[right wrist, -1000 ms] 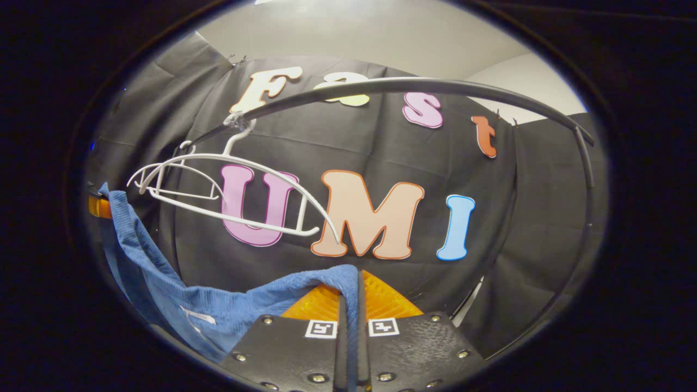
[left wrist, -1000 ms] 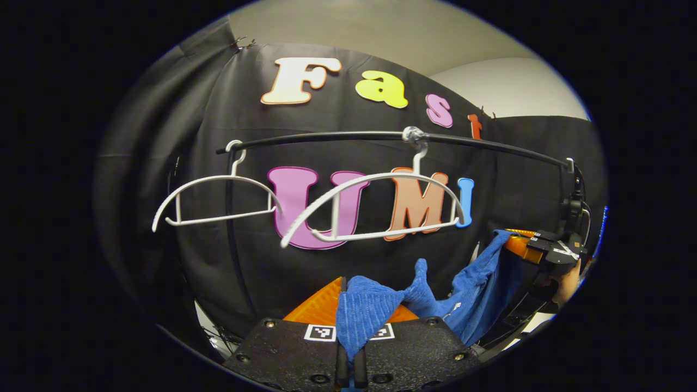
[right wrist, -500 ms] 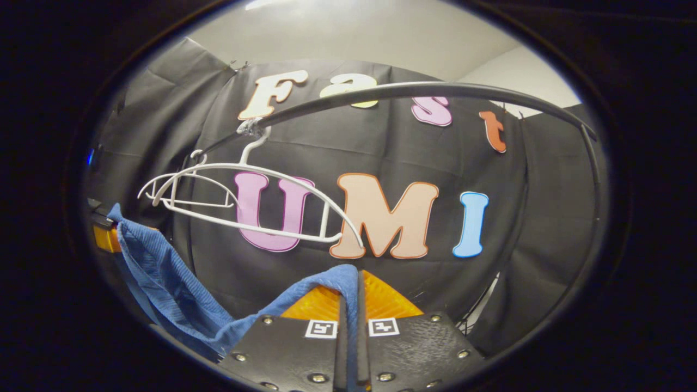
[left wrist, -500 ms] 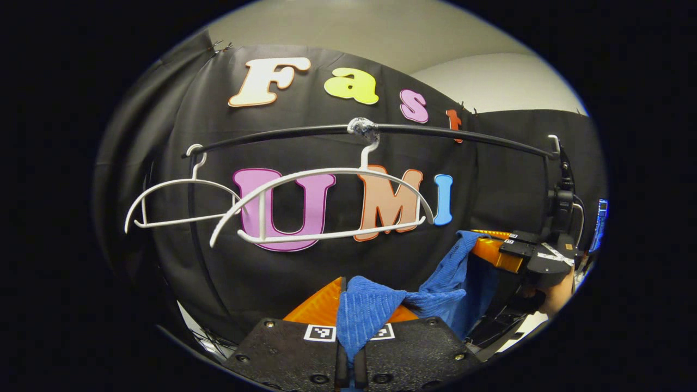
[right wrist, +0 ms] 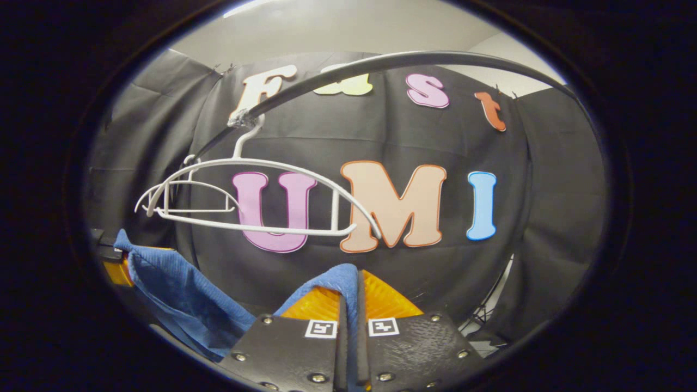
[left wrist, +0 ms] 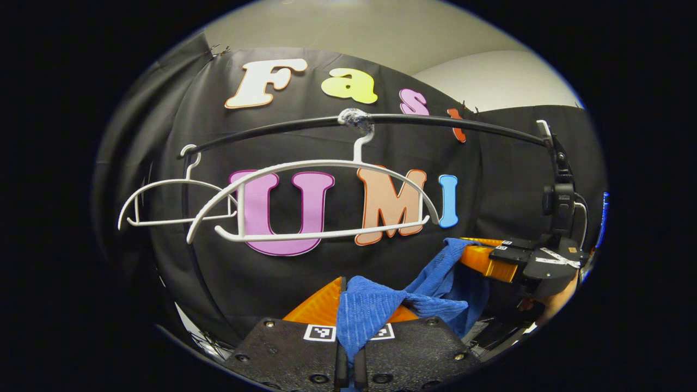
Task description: Grasp the clothes on the hanger with both hands and then place them into the laundry hamper below.
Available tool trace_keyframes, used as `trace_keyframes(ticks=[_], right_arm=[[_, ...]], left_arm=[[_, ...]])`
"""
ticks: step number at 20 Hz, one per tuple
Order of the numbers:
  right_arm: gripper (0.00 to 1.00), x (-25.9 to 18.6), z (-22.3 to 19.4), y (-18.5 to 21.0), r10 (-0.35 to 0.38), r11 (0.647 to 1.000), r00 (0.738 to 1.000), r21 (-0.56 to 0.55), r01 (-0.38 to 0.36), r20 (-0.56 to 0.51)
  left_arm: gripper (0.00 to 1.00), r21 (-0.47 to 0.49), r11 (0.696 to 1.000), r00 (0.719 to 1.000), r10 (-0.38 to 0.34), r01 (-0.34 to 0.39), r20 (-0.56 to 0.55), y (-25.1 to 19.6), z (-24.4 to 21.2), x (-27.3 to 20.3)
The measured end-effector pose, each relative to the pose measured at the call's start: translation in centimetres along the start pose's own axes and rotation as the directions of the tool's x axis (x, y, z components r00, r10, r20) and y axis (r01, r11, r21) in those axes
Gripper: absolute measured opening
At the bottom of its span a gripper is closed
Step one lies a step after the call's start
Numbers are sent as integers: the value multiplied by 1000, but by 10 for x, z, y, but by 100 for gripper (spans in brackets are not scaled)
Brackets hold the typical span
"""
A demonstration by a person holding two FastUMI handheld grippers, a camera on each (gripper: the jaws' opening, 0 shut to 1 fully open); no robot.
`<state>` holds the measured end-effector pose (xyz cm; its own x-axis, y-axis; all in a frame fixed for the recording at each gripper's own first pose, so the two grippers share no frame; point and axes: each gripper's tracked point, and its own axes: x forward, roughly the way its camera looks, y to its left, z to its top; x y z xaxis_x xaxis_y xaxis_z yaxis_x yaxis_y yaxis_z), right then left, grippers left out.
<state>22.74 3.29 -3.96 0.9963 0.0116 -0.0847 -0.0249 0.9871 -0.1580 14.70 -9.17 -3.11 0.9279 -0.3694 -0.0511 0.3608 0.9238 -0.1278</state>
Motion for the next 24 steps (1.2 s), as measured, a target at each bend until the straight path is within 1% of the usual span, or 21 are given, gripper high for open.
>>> trace_keyframes(ticks=[1,2,5,7,10,11,13,16,18,20,21,24], right_arm=[[2,0,0,4,6,1000,1000,5,-6,1],[7,0,0,9,11,1000,1000,8,-11,2],[6,-1,6,17,23,999,1000,39,-24,12],[7,-2,9,18,28,997,1000,67,-29,12],[7,-2,11,13,23,996,1000,81,-24,12],[6,-2,9,14,31,996,999,81,-32,9],[6,-1,5,14,42,997,999,63,-42,4],[6,0,-3,23,71,997,997,35,-72,4],[6,2,-13,25,71,997,997,18,-71,-10],[5,9,-23,23,68,997,998,25,-67,-16],[7,8,-27,22,66,997,998,28,-65,-23],[6,15,-44,20,68,997,997,30,-66,-45]], left_arm=[[3,-4,1000,1000,6,-6,8,0,2,2],[3,-19,1000,1000,7,-7,14,-2,2,4],[2,-84,996,999,5,-1,41,-9,7,10],[3,-96,995,999,7,-2,51,-12,8,15],[2,-111,994,998,-11,17,55,-23,6,21],[2,-107,994,998,-24,29,54,-28,6,23],[3,-90,995,998,-28,33,52,-33,2,28],[3,-91,995,998,-42,45,37,-44,-11,35],[3,-73,996,998,-52,54,25,-51,-20,38],[4,-75,997,999,-32,35,31,-48,-30,40],[3,-79,996,999,-33,35,27,-49,-33,43],[3,-80,997,1000,-23,24,5,-46,-50,52]])
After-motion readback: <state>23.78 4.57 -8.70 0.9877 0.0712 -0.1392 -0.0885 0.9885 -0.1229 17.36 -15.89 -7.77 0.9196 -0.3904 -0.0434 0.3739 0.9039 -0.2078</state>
